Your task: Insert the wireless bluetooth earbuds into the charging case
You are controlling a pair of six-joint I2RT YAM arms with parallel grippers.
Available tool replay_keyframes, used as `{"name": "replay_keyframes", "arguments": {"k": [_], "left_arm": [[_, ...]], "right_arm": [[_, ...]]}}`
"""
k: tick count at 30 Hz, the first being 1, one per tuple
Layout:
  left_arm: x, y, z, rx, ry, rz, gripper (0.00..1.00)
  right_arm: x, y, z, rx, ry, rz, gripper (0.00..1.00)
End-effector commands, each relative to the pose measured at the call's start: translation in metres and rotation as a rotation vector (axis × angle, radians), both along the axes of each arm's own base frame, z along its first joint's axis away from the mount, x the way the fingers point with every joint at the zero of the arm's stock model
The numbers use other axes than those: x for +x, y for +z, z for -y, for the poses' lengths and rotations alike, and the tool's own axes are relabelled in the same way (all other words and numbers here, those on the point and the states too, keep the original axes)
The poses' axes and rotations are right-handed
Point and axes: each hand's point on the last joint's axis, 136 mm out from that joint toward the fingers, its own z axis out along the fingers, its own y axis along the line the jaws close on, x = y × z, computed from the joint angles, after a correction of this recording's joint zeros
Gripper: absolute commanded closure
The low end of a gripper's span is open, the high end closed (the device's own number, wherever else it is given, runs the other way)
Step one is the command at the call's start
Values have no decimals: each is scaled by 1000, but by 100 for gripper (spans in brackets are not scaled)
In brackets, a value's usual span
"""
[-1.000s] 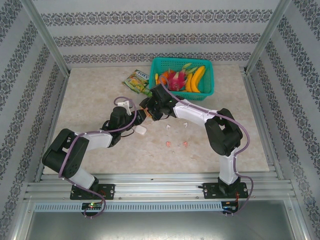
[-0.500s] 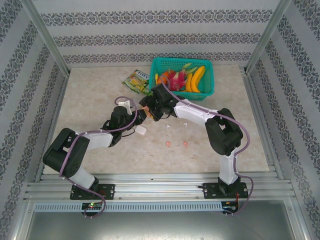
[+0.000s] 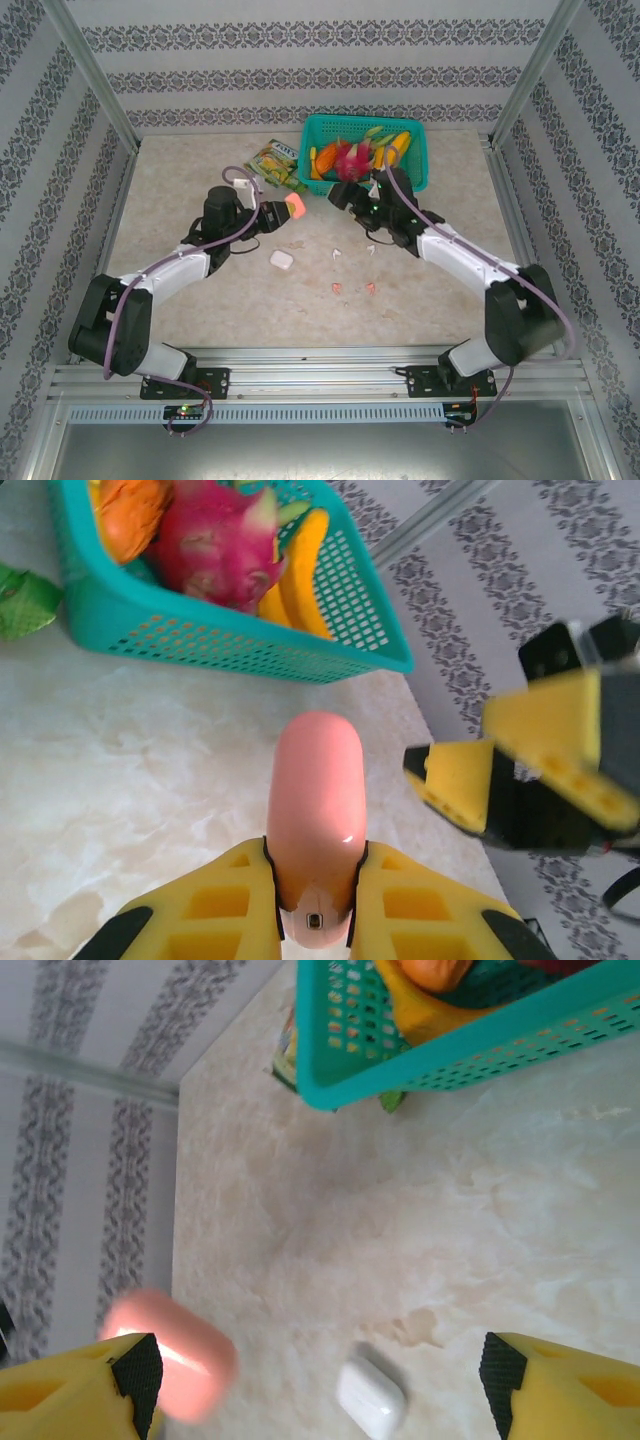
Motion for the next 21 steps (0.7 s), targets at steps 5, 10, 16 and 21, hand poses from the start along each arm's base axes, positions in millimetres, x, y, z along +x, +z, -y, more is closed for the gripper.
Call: {"name": "replay_keyframes", "arguments": {"k": [5,10,16,21], "left_arm": [[-22,17,15,-23,-232,-33,100],[-25,23,19,-26,-269,-35,100],[-28,23,19,-21,-274,-43,100],[-28,23,18,-20,-276,-41,100]], "right_arm": [[-33,22,-29,-69,339,326,16],[-35,24,-47,-52,395,347,17],[-29,22,-59,-29,419,344,19],[-27,18,-66,-25,426,335,20]]}}
